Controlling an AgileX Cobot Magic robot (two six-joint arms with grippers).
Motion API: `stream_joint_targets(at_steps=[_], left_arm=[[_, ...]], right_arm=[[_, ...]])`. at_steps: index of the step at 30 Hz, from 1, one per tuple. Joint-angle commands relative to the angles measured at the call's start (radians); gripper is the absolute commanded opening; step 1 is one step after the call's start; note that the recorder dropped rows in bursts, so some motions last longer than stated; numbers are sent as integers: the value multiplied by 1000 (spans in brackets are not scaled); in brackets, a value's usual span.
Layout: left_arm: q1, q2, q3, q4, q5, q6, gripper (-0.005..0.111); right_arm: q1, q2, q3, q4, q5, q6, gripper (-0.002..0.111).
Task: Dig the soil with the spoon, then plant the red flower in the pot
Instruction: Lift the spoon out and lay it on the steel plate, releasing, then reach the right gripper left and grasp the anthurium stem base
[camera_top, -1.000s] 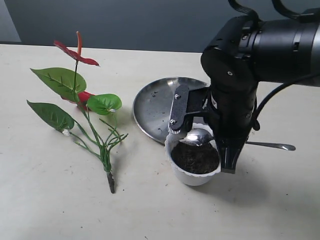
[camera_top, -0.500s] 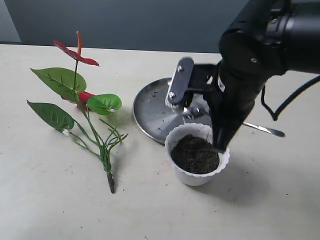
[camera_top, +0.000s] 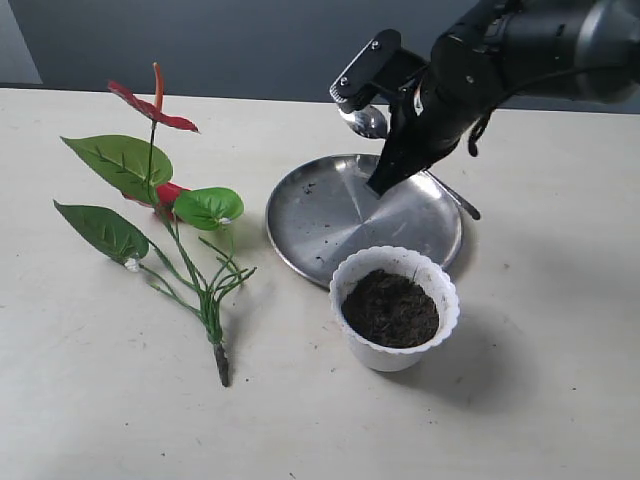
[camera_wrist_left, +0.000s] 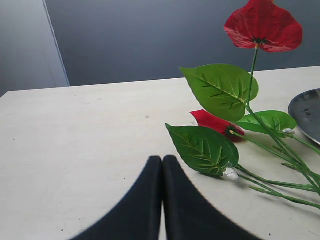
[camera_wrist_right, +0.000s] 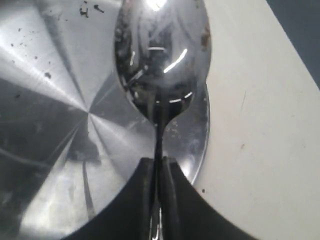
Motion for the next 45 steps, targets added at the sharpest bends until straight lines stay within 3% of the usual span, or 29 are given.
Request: stream_joint_targets(at_steps=[1,13,30,32,35,36,39,45], left_arm=[[7,-1,-2,-2,-9,-3,1],[7,-1,-2,-2,-9,-3,1],[7,-1,-2,-2,-9,-3,1],[7,-1,-2,-2,-9,-3,1],[7,-1,-2,-2,-9,-3,1],[7,-1,-2,-2,-9,-3,1],[7,-1,-2,-2,-9,-3,1],[7,-1,-2,-2,-9,-3,1]], right_arm=[[-8,105,-107,64,-16,-18,0],[-8,278,-202,139,43,-18,1],[-8,260,-205,141,39,15,1],[-8,260,-205,141,39,15,13],[-8,260,-209,141,41,26,46],[-8,258,-224,141,67,55,51],[-8,236,-268,182,129,123,48],[25,113,-355,563,210,-2,47]])
